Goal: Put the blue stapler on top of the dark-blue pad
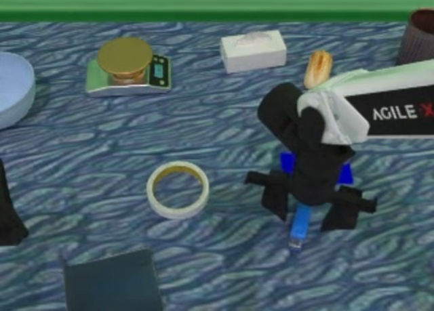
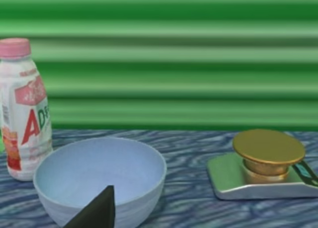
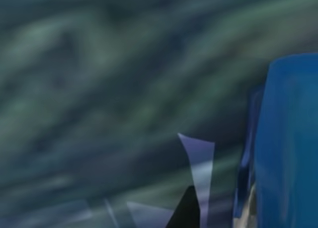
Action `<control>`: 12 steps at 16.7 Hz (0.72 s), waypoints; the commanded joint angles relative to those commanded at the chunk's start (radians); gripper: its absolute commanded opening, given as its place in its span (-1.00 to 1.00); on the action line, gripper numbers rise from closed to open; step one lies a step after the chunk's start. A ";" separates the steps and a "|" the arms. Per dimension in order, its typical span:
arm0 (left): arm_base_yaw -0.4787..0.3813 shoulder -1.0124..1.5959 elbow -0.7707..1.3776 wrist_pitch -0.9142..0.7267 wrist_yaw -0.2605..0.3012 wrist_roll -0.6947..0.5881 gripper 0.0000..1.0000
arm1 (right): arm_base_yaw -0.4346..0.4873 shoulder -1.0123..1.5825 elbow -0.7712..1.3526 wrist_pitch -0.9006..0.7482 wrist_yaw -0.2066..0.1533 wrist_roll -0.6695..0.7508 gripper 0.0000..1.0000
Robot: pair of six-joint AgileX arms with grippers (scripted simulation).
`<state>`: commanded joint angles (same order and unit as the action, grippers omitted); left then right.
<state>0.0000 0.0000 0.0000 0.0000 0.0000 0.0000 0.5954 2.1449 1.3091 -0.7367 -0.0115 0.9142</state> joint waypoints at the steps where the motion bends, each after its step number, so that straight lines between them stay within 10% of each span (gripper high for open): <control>1: 0.000 0.000 0.000 0.000 0.000 0.000 1.00 | 0.000 0.000 0.000 0.000 0.000 0.000 -0.66; 4: 0.000 0.000 0.000 0.000 0.000 0.000 1.00 | 0.000 0.000 0.000 0.000 0.000 0.000 -1.00; 12: 0.000 0.000 0.000 0.000 0.000 0.000 1.00 | -0.004 -0.018 0.000 -0.016 0.014 -0.012 -1.00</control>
<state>0.0000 0.0000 0.0000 0.0000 0.0000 0.0000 0.5913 2.1268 1.3087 -0.7526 0.0024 0.9025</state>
